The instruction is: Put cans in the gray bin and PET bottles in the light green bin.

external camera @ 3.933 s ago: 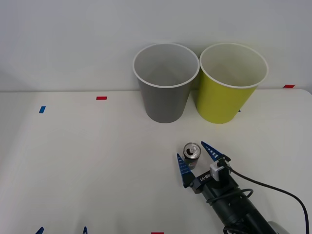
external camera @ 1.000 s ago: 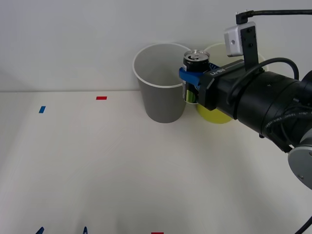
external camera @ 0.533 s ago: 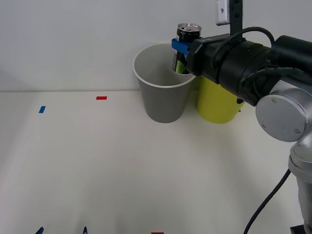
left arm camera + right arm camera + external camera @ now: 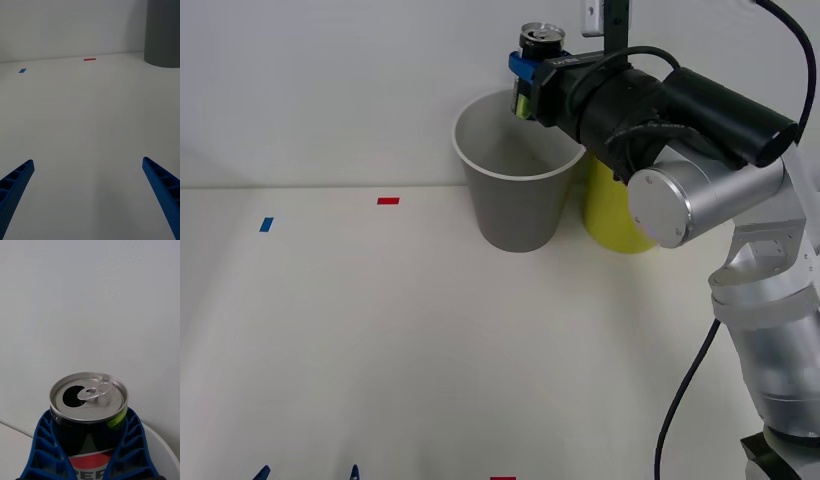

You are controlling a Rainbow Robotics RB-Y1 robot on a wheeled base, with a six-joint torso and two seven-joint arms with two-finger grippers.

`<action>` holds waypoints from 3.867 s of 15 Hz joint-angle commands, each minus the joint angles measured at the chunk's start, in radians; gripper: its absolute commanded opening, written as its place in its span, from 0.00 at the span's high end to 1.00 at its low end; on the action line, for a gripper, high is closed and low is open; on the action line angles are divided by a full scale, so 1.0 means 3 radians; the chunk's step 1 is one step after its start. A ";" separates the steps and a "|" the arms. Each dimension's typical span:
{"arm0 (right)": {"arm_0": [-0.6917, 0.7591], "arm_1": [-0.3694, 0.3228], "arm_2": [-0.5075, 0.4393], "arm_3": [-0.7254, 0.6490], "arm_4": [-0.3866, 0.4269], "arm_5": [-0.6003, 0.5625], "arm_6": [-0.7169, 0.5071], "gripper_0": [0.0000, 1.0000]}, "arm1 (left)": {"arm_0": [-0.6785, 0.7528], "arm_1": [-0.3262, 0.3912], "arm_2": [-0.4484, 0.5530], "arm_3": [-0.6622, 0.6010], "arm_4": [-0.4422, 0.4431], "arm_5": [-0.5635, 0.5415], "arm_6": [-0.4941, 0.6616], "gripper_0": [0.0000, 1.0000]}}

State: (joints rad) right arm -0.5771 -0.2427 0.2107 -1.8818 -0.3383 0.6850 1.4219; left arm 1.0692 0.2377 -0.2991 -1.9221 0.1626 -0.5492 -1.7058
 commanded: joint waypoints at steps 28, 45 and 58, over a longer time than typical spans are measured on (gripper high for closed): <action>0.0078 -0.0014 0.0182 0.0030 0.0489 -0.0202 -0.0020 0.00 | 0.0000 0.0000 0.0000 0.0000 0.0000 0.0000 0.0000 0.00; 0.2670 -0.0669 -0.0293 -0.1908 0.0678 -0.0529 0.0041 0.00 | 0.0000 0.0000 0.0000 0.0000 0.0000 0.0000 0.0000 0.00; 0.3263 -0.0459 -0.0252 -0.1187 0.0903 -0.1798 0.0062 0.00 | 0.0000 0.0000 0.0000 0.0000 0.0000 0.0000 0.0000 0.00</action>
State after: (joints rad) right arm 0.4038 -0.3799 0.1217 -2.3512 -0.0675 0.3095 1.4363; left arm 1.0692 0.2378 -0.2991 -1.9221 0.1626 -0.5492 -1.7058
